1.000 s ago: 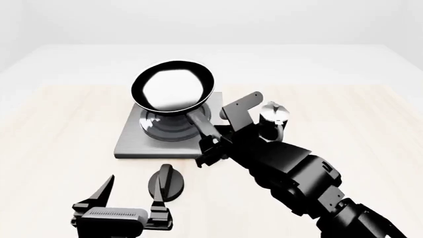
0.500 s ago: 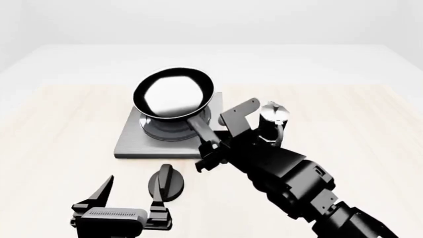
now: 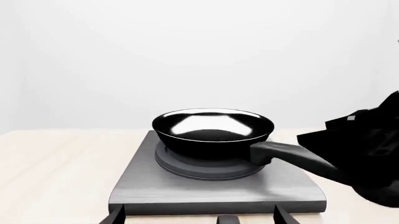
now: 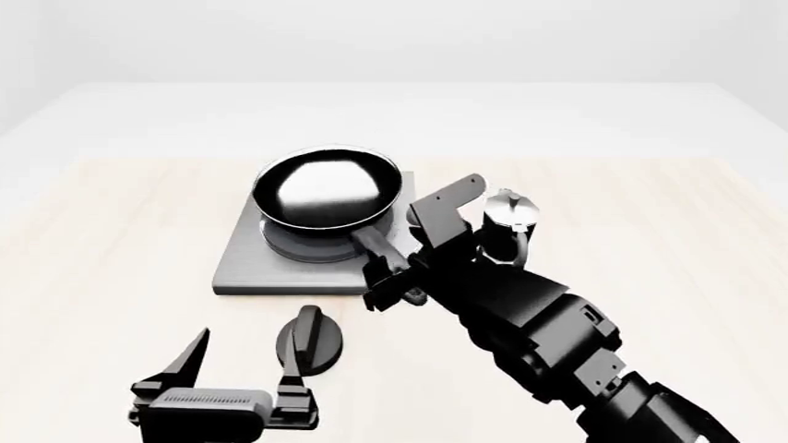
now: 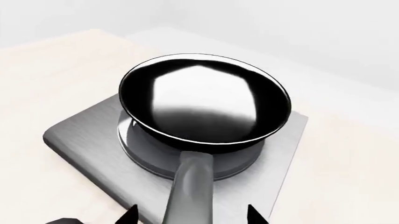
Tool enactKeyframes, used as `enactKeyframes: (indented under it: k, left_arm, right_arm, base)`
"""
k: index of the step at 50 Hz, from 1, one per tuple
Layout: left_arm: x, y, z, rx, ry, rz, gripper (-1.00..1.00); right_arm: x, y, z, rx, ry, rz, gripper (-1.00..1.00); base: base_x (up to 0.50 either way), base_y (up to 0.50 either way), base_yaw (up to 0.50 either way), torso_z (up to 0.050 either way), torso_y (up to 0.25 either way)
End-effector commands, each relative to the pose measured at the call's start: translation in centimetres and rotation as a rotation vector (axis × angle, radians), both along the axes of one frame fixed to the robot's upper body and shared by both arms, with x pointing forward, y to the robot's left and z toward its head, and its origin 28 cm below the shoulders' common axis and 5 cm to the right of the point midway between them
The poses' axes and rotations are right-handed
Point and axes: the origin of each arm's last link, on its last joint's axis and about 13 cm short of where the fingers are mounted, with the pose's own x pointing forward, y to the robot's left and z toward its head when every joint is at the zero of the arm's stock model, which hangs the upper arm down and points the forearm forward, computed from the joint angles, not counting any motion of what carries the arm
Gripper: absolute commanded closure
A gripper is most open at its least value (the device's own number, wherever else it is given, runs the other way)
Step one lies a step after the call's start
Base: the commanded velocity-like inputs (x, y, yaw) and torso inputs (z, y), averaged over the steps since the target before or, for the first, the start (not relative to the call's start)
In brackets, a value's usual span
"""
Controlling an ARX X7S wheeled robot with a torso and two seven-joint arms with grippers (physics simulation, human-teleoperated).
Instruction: Put the frying pan on the stove.
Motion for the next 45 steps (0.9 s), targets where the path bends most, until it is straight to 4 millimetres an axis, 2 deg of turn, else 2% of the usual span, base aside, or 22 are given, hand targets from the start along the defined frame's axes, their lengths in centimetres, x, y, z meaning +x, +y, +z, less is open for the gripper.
enactKeyframes:
  k: [1,15,22,45]
  left_arm:
    - [0.0,0.0,0.0,-0.002,0.0,0.0,-1.0]
    - [0.5,-0.3,-0.1,0.002,0.005,-0.009,-1.0]
    - [1.0,-0.4,-0.1,0.007,0.007,-0.009,-1.0]
    - [1.2,-0.3,1.1,0.007,-0.025,-0.009,-1.0]
  right_arm:
    - [0.1,0.1,0.7,0.0,-0.038,-0.009,-1.0]
    - [0.0,-0.4,0.6,0.02,-0.064,-0.023,-1.0]
    - [-0.8,-1.0,0.6,0.044,-0.119,-0.046,-1.0]
    - [-6.0,-2.2,1.8,0.138,-0.267,-0.088,-1.0]
  base:
    - [0.0,0.0,0.0,0.0,0.0]
    - [0.0,0.0,0.0,0.0,0.0]
    - [0.0,0.0,0.0,0.0,0.0]
    - [0.0,0.0,0.0,0.0,0.0]
